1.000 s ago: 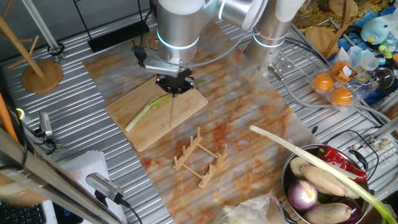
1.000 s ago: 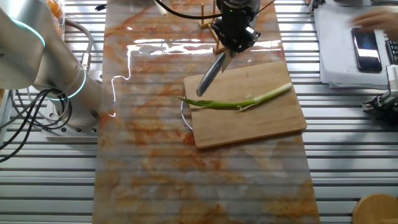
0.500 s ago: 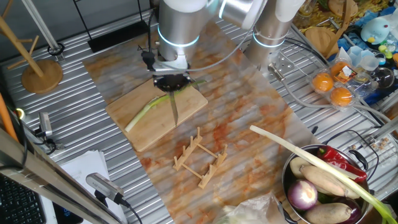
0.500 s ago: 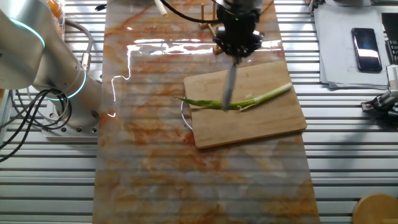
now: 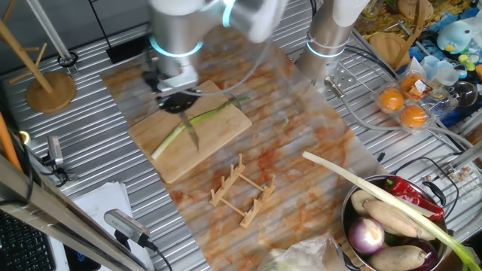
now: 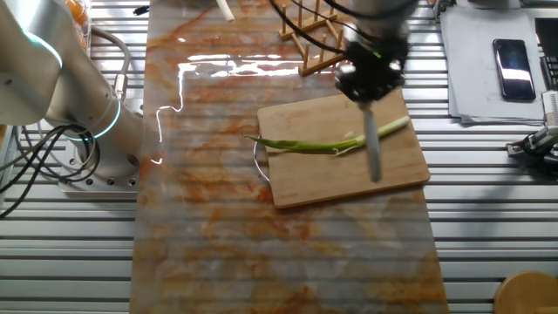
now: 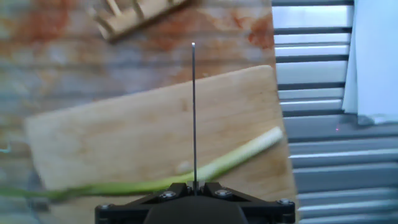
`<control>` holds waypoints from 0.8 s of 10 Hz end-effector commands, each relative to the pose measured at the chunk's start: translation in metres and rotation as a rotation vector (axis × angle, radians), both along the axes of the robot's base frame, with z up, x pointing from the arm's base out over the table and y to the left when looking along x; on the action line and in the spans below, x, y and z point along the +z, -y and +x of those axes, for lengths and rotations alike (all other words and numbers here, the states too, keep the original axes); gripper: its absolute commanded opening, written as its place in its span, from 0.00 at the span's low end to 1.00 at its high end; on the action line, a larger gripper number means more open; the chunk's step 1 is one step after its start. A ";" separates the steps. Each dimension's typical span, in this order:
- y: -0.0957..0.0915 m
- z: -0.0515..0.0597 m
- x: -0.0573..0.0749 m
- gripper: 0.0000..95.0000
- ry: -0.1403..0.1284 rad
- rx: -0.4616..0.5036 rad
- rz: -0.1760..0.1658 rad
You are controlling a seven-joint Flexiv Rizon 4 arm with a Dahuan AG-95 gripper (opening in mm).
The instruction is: Chop the scallions
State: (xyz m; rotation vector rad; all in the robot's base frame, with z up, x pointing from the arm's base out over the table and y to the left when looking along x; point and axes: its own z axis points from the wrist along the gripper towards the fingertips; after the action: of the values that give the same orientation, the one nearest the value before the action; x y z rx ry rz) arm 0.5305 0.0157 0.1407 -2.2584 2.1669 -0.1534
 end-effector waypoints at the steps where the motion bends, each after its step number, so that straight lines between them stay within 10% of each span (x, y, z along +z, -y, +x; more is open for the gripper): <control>1: 0.009 0.019 -0.009 0.00 -0.045 0.150 0.041; 5: 0.014 0.011 -0.020 0.00 -0.082 0.221 0.050; 8: 0.019 0.002 -0.033 0.00 -0.046 0.206 0.031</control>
State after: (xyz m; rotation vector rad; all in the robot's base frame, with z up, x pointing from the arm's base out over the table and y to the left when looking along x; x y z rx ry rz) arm 0.5321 -0.0040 0.1050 -2.4938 1.8994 -0.0187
